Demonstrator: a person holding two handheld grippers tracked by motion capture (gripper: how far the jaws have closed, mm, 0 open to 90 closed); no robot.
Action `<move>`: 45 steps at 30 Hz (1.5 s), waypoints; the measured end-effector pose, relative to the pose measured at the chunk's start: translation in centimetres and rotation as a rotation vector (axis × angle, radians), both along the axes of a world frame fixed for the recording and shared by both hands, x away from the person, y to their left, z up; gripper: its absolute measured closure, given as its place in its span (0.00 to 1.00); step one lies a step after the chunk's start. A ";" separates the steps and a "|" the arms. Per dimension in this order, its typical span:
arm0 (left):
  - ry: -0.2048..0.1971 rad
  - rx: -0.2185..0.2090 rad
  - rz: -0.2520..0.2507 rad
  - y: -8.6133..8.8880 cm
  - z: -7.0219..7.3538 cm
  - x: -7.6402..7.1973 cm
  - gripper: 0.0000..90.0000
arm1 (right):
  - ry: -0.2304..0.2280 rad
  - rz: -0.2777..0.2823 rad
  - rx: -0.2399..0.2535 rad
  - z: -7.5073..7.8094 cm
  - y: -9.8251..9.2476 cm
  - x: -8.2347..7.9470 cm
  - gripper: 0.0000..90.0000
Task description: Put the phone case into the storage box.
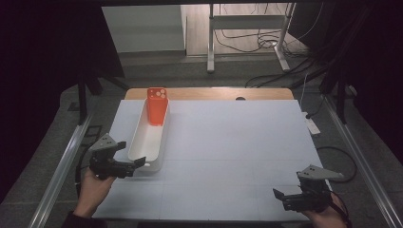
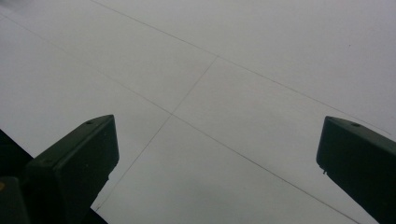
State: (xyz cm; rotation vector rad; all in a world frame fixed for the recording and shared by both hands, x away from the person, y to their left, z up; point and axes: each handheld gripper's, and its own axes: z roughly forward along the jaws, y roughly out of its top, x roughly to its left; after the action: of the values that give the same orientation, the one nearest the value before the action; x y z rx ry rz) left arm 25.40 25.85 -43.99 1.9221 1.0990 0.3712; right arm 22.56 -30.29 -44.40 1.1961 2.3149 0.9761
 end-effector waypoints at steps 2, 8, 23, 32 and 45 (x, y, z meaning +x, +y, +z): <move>0.000 -0.001 0.000 0.0 0.0 -0.1 0.01 | 0.000 0.000 0.000 0.0 0.0 0.0 0.00; 0.001 -0.001 0.001 0.2 0.0 -1.0 0.01 | -0.002 -0.001 0.002 0.0 0.0 0.0 0.00; 0.008 0.015 0.023 1.0 -0.5 -3.0 0.01 | -0.001 -0.001 -0.001 0.0 0.0 0.0 0.00; 0.008 0.027 0.031 1.3 -0.8 -4.0 0.01 | -0.001 -0.002 -0.003 0.0 0.0 0.0 0.00; 0.014 0.043 0.051 1.9 -1.3 -5.4 0.01 | 0.000 -0.003 -0.003 0.0 0.1 0.0 0.00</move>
State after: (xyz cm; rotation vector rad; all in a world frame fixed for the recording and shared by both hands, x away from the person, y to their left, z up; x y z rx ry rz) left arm 19.97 27.74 -45.30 1.9402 1.1587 0.4135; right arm 22.55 -30.24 -44.41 1.1981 2.3129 0.9713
